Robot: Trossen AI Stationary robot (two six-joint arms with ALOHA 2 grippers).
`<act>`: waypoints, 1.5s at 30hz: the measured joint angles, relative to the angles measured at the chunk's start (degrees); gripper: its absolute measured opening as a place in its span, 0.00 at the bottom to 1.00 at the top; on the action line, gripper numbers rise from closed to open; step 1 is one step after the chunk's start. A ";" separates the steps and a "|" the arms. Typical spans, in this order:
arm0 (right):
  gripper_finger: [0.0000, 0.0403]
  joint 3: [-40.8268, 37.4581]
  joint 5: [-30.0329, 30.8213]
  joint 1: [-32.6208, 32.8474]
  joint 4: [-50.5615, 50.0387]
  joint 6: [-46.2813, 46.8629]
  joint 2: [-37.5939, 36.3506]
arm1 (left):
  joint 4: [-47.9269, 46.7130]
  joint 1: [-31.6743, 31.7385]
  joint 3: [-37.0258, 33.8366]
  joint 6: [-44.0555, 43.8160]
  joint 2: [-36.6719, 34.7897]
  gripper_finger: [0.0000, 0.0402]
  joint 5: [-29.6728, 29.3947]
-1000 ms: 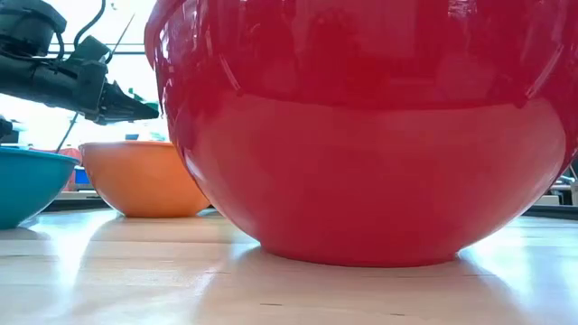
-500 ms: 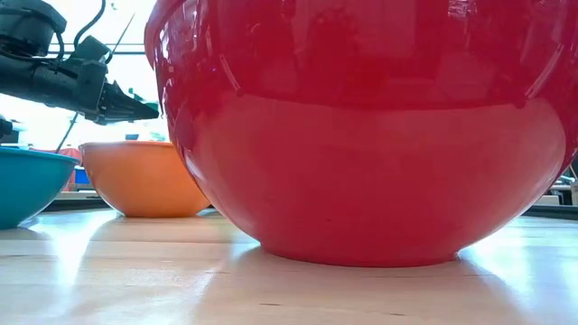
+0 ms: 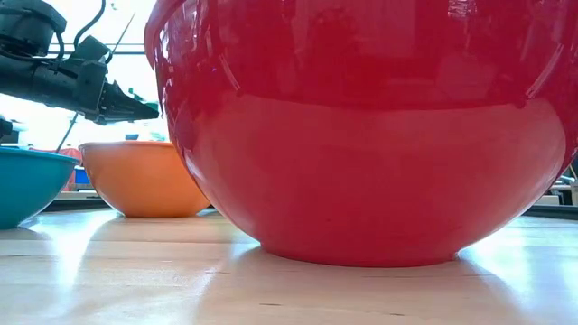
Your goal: Nest bowls inside each other
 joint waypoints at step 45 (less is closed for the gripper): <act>0.32 -0.02 -0.24 0.02 2.00 -0.28 0.12 | 30.18 0.44 -0.15 -52.31 0.00 0.05 -7.09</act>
